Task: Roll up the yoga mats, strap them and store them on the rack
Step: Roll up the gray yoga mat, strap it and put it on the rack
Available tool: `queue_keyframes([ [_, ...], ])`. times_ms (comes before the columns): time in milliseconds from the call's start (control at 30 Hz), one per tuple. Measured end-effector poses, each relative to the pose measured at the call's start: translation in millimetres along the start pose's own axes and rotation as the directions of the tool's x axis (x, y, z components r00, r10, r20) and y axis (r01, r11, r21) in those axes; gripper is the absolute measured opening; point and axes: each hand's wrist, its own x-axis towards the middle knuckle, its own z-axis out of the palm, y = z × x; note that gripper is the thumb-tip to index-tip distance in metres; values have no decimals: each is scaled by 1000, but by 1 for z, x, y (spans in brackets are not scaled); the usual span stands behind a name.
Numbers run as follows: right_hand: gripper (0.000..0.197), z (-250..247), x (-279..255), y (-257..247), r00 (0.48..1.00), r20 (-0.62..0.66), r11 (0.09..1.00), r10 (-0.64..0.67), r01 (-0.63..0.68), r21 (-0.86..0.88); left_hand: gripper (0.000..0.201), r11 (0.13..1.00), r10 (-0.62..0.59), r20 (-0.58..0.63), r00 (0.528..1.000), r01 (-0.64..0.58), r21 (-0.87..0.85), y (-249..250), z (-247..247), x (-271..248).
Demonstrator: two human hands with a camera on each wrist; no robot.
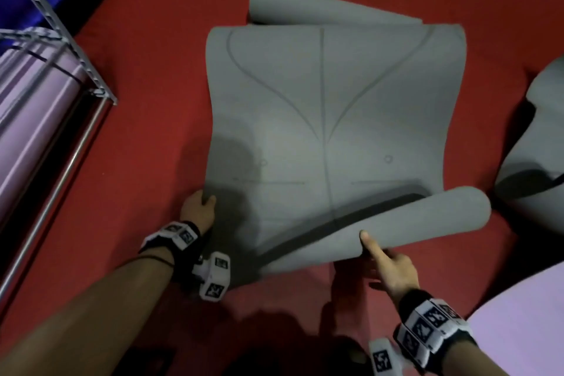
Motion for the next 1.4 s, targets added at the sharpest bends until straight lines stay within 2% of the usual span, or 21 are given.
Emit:
queue_keyframes([
  [67,59,-6,-10,-11,980,-57,936,-193,166,-310,29,998,30,-41,999,-28,59,8,-13,17],
  [100,53,-7,-13,-17,938,-99,867,-332,263,-423,26,996,39,-53,998,-35,81,13,-20,22],
  [167,25,-4,-14,-23,785,-80,700,-614,496,-514,24,990,-7,-29,1000,11,140,15,-33,30],
  [200,24,0,-13,-25,703,18,589,-711,610,-531,23,985,-42,-3,999,42,165,14,-37,33],
  [233,39,6,-7,-23,640,152,475,-753,689,-548,23,978,-90,20,996,85,189,15,-42,32],
  [267,58,12,-3,-21,607,302,377,-735,736,-562,27,967,-121,8,993,116,228,16,-44,30],
  [333,81,22,4,-17,647,487,239,-587,713,-660,35,947,-71,-60,996,86,308,24,-44,15],
  [400,79,29,10,-19,716,506,146,-481,634,-759,31,962,106,-1,994,-102,252,36,-33,-7],
  [467,67,32,15,-26,753,456,168,-474,586,-793,22,943,252,183,950,-284,175,50,-19,-33],
  [533,63,30,20,-35,798,444,180,-409,547,-818,22,910,332,309,891,-389,142,64,-9,-54],
  [600,62,27,24,-37,812,464,108,-355,528,-842,44,842,403,373,836,-498,206,76,-2,-66],
  [667,64,27,26,-32,824,464,98,-325,518,-850,67,704,424,456,783,-601,378,84,2,-72],
  [700,65,28,26,-28,832,458,114,-314,512,-852,69,607,423,502,754,-647,462,84,4,-74],
  [800,64,33,27,-16,840,441,129,-316,498,-857,64,332,505,579,640,-763,554,70,13,-85],
  [867,64,37,27,-8,828,445,106,-341,505,-857,61,239,563,577,592,-784,572,51,27,-95],
  [900,63,39,26,-4,825,434,98,-361,496,-863,60,227,576,564,591,-779,585,43,35,-102],
  [1033,45,45,16,6,821,350,60,-451,419,-906,45,317,542,485,686,-702,638,30,66,-128],
  [1100,52,46,9,7,822,343,91,-454,426,-900,41,366,506,448,737,-654,662,30,74,-132],
  [1167,54,44,7,10,805,338,111,-488,441,-890,49,418,449,455,769,-631,654,30,75,-132],
  [1267,53,40,9,18,810,336,162,-481,459,-873,63,419,434,500,750,-659,625,35,69,-126],
  [1400,53,35,8,25,811,368,218,-455,502,-837,65,384,429,536,727,-684,621,37,61,-120],
])
